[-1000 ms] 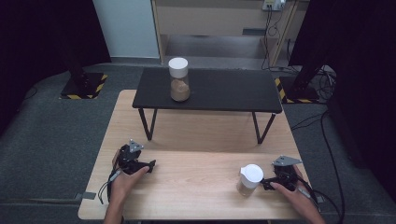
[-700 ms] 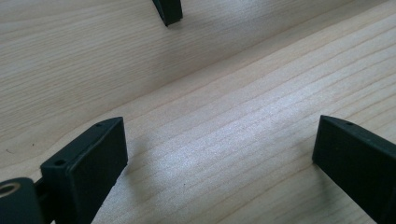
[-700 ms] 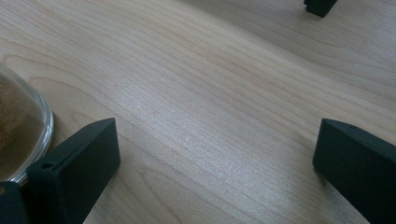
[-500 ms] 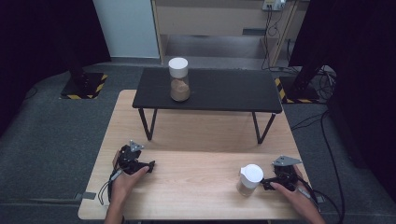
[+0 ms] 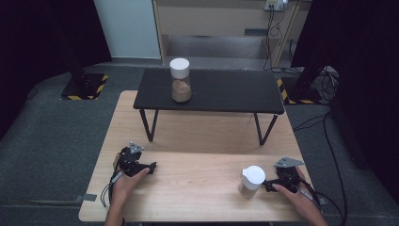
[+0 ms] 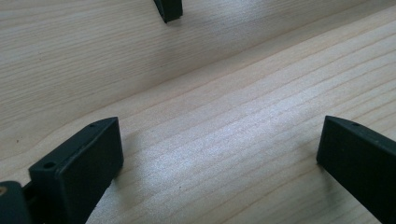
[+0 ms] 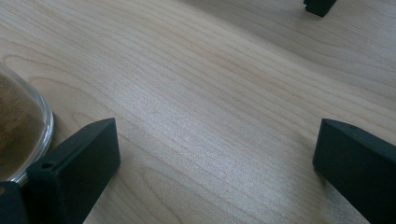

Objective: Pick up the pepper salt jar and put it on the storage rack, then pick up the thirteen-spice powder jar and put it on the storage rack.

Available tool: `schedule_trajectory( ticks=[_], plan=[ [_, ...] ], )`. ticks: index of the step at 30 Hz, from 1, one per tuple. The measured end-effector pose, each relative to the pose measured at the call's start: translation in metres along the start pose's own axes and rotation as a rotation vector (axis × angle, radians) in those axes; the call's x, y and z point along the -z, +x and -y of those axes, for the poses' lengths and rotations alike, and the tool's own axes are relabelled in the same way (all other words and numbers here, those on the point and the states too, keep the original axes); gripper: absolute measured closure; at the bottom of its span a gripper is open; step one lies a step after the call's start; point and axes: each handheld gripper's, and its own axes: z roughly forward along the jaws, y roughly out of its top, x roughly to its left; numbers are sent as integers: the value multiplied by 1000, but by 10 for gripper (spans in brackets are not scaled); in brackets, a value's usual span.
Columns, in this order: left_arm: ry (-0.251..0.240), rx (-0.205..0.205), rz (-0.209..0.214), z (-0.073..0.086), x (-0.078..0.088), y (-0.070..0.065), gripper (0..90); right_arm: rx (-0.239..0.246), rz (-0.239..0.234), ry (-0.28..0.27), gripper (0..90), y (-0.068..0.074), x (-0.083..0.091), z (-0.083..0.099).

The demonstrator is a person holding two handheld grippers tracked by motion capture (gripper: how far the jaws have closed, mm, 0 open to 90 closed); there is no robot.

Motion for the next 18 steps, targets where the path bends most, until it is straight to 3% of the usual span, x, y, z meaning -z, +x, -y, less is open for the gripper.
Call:
schedule_trajectory(
  ticks=[18],
  plan=[
    [-17,3,-2,4,0,-1,0,4,-4,1,16,0,1,1]
  ],
)
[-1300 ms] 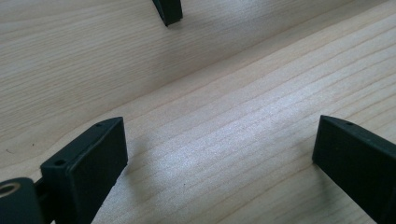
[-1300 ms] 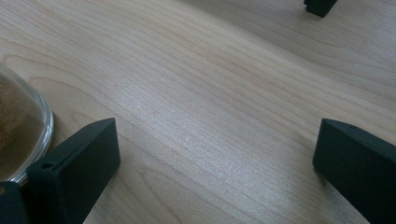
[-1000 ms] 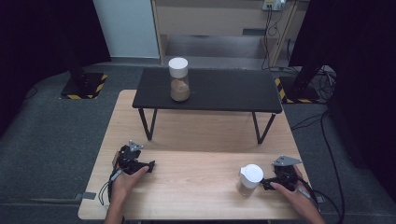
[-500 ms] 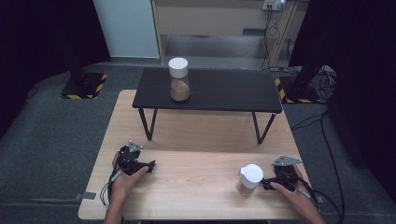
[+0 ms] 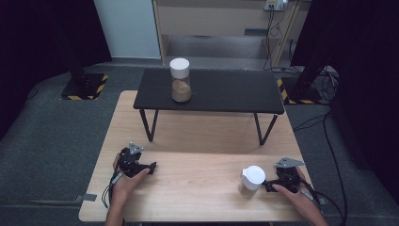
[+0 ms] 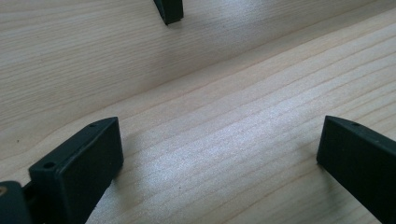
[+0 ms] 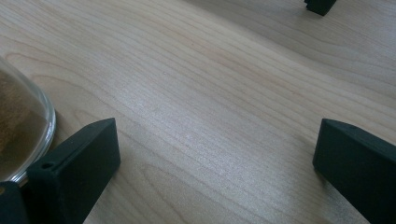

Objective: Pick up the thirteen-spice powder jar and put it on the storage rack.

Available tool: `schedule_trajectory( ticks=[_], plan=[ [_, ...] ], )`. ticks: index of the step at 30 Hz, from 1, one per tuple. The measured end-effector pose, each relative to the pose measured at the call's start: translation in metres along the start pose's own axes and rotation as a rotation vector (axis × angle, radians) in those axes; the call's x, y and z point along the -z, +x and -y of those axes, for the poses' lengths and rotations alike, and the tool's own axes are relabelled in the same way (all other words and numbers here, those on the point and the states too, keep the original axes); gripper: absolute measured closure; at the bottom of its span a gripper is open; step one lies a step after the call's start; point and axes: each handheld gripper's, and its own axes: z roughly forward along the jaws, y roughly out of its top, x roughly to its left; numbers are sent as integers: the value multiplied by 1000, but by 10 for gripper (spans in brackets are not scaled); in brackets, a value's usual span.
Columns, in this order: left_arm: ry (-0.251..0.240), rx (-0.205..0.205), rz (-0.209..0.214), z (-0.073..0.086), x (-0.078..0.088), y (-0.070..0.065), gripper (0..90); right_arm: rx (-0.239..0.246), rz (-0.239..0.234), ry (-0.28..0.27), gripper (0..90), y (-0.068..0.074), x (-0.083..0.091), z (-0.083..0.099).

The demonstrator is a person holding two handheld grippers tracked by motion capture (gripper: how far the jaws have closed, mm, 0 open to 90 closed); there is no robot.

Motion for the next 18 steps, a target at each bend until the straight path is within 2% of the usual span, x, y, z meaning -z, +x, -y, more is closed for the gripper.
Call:
schedule_trajectory(
  ticks=[7,13,18],
  plan=[
    [1,-4,4,-1,0,1,0,29,-20,5,43,0,8,3],
    [0,-8,9,0,-1,2,0,50,-35,12,60,3,23,3],
    [1,-10,11,-1,-1,3,0,49,-52,7,64,4,35,8]
  ],
)
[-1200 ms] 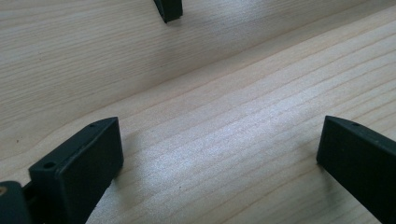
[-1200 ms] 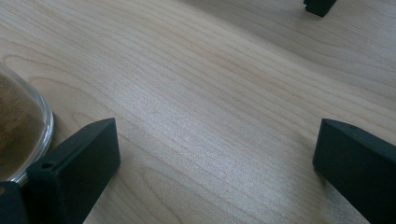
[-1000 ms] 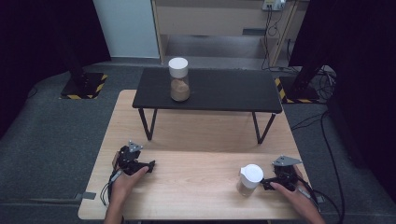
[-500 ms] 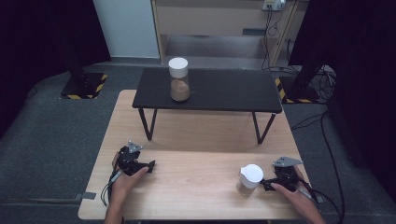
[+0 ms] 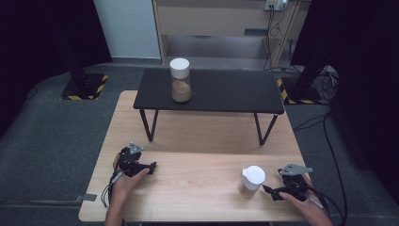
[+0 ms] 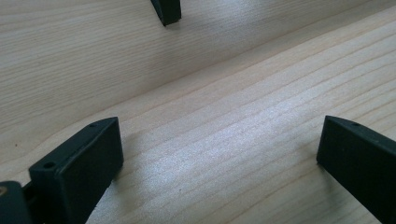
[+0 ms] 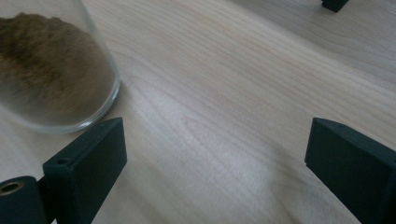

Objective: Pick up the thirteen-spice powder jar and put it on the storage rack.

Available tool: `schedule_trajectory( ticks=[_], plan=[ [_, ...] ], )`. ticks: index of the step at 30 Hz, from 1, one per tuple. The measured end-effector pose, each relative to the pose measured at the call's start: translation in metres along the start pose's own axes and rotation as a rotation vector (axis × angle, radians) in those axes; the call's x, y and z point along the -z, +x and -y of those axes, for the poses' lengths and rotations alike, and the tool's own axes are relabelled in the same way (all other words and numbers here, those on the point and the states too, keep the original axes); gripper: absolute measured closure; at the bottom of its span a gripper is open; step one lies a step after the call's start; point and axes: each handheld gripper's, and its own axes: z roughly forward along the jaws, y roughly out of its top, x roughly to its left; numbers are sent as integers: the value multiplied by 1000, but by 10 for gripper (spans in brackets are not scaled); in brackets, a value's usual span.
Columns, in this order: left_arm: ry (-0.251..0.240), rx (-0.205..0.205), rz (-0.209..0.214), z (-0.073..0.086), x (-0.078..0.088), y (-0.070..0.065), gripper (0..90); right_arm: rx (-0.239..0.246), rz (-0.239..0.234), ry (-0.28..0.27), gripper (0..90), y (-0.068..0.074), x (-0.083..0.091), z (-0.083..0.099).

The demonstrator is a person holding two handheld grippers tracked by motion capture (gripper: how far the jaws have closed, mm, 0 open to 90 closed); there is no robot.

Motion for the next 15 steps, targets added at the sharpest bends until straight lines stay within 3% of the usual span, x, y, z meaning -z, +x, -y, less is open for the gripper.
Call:
schedule_trajectory(
  ticks=[7,15],
  plan=[
    [-1,-1,1,0,0,0,0,11,-31,-17,64,6,16,8],
    [-7,-5,4,2,0,1,0,61,-89,-28,61,12,19,7]
  ],
)
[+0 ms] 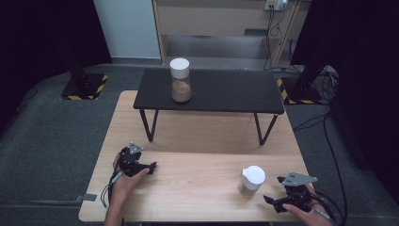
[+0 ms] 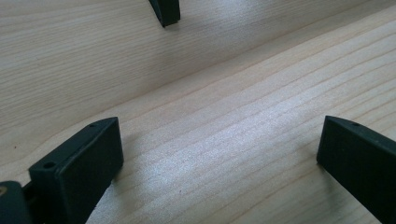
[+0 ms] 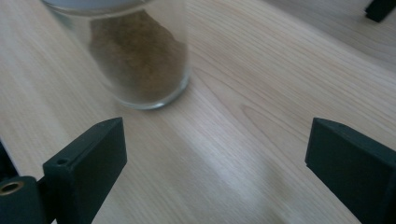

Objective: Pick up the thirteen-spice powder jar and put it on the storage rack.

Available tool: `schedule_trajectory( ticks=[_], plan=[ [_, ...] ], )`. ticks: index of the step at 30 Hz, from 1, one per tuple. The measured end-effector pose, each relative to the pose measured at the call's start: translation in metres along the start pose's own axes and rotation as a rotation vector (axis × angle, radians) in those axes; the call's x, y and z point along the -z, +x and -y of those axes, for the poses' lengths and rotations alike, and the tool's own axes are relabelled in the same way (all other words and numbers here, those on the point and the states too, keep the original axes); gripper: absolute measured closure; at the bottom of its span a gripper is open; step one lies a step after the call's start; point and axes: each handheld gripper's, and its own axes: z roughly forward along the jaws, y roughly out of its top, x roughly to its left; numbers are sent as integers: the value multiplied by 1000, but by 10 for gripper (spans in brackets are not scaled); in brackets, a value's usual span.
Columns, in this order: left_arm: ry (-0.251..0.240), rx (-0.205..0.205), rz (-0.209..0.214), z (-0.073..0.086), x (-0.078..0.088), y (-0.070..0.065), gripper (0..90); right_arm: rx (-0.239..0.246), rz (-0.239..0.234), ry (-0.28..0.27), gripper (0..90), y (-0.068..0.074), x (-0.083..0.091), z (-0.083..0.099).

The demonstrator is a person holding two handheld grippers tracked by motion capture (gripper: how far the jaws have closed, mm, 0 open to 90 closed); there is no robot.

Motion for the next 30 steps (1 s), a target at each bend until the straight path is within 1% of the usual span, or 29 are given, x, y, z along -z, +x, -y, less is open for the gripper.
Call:
schedule_trajectory(
  ticks=[10,15,19,27,30],
  plan=[
    [0,-2,2,0,0,0,0,55,-69,-37,48,4,-2,-6],
    [-1,-2,2,0,0,1,0,78,-88,-53,51,7,-4,-10],
    [-1,-3,3,0,0,1,0,84,-98,-65,56,8,-5,-11],
    [-4,-2,1,0,0,0,0,70,-107,-102,63,7,-8,-14],
    [-3,-2,2,0,0,0,0,73,-119,-111,90,8,-10,-17]
  ],
)
